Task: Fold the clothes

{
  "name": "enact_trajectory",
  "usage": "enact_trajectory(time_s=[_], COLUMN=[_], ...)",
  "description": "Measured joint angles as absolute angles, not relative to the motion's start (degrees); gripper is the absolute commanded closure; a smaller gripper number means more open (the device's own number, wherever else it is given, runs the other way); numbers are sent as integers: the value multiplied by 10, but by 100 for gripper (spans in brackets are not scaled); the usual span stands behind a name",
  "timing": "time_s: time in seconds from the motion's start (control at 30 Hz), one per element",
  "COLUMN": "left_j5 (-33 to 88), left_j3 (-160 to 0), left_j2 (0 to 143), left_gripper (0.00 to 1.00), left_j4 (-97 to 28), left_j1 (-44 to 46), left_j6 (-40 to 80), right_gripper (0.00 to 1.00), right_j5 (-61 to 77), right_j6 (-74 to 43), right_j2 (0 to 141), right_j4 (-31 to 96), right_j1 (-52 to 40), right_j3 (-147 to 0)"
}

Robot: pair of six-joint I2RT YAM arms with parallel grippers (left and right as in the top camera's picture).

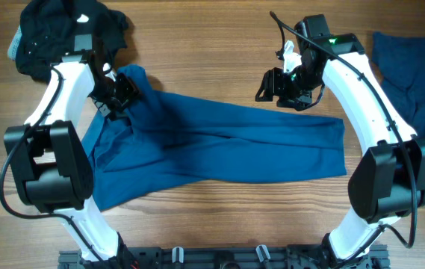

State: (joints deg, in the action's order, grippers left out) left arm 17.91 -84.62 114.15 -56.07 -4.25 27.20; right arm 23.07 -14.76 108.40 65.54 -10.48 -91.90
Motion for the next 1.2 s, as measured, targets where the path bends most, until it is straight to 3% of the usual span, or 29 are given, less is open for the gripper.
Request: enact_trajectory(time_s=[0.1, 0.23, 0.57, 1.2], left_j5=[181, 181, 181, 183], left_j3=[-846, -846, -846, -846], left_j2=[1146, 1149, 1167, 1149], left_gripper=[70, 73, 96, 96], left_j4=[-561, -561, -558, -604], left_j1=[-43, -43, -43, -43], left_j6=[276, 275, 275, 275], right_gripper=[37, 37, 37, 36], right_j5=[231, 231, 231, 224], right_j6=[-148, -148, -148, -148], right_j2=[1084, 1084, 1084, 1084], right_j4=[655, 655, 655, 653], right_j1=[-105, -105, -105, -105], right_j3=[-919, -919, -919, -919])
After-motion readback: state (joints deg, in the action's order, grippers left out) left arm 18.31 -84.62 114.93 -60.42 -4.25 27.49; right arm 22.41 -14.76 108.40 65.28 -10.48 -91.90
